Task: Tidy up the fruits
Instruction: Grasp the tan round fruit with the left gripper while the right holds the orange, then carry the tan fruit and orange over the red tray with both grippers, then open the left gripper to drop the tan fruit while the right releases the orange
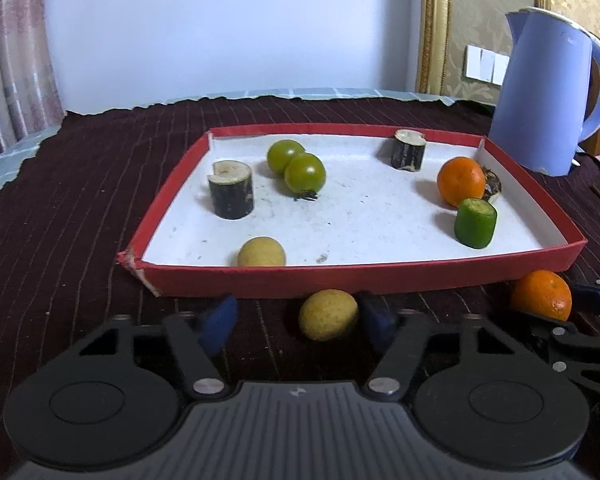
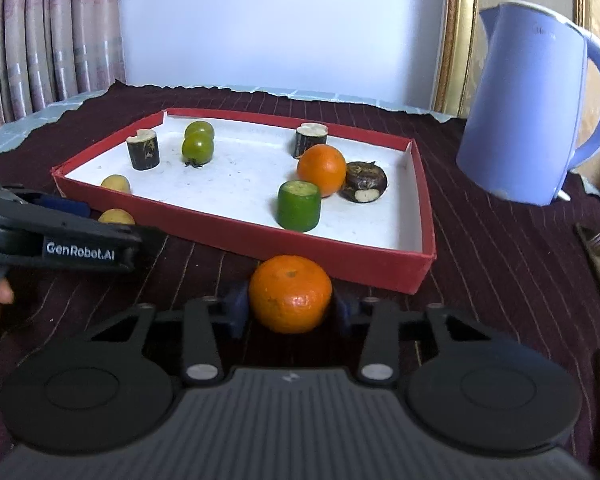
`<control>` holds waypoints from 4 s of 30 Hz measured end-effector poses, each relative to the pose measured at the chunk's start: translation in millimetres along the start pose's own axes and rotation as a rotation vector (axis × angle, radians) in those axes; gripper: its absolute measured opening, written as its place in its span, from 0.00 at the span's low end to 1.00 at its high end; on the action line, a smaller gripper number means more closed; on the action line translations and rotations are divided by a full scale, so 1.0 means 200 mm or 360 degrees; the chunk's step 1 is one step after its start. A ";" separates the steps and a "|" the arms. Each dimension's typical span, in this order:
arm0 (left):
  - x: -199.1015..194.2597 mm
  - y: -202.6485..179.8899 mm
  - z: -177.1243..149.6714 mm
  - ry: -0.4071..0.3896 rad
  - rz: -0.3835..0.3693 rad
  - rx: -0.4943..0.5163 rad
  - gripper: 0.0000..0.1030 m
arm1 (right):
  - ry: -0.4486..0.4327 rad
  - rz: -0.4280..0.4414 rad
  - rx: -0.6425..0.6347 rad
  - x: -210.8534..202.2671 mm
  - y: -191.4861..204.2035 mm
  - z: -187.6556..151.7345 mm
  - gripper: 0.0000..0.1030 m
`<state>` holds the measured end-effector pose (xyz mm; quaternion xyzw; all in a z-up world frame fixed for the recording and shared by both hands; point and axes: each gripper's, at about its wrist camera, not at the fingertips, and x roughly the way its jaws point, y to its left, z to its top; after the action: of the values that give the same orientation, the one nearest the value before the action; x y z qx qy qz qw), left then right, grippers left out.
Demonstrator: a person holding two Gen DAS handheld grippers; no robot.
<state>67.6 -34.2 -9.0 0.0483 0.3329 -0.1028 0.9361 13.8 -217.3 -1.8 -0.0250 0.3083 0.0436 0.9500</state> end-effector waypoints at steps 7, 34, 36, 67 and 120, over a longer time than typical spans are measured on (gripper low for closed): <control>-0.02 0.02 0.00 -0.0006 -0.0057 0.0012 0.28 | -0.0008 -0.0004 -0.0003 -0.02 0.02 -0.01 0.38; -0.12 -0.05 0.08 -0.0029 0.0016 0.0013 0.28 | -0.0148 -0.0008 0.0059 -0.11 0.04 0.09 0.38; -0.11 -0.05 0.10 -0.0016 0.0022 0.0011 0.28 | -0.0165 -0.0013 0.0058 -0.11 0.04 0.11 0.38; 0.04 -0.13 0.34 -0.0043 0.0232 0.0127 0.28 | -0.0281 -0.0070 0.0029 -0.04 0.00 0.34 0.38; 0.36 -0.21 0.58 0.0051 0.0255 0.0125 0.29 | -0.0148 -0.0156 0.0107 0.34 -0.11 0.51 0.39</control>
<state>184.0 -104.7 32.9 0.1130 0.3387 -0.0397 0.9332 130.1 -227.4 41.9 -0.0060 0.2635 -0.0123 0.9646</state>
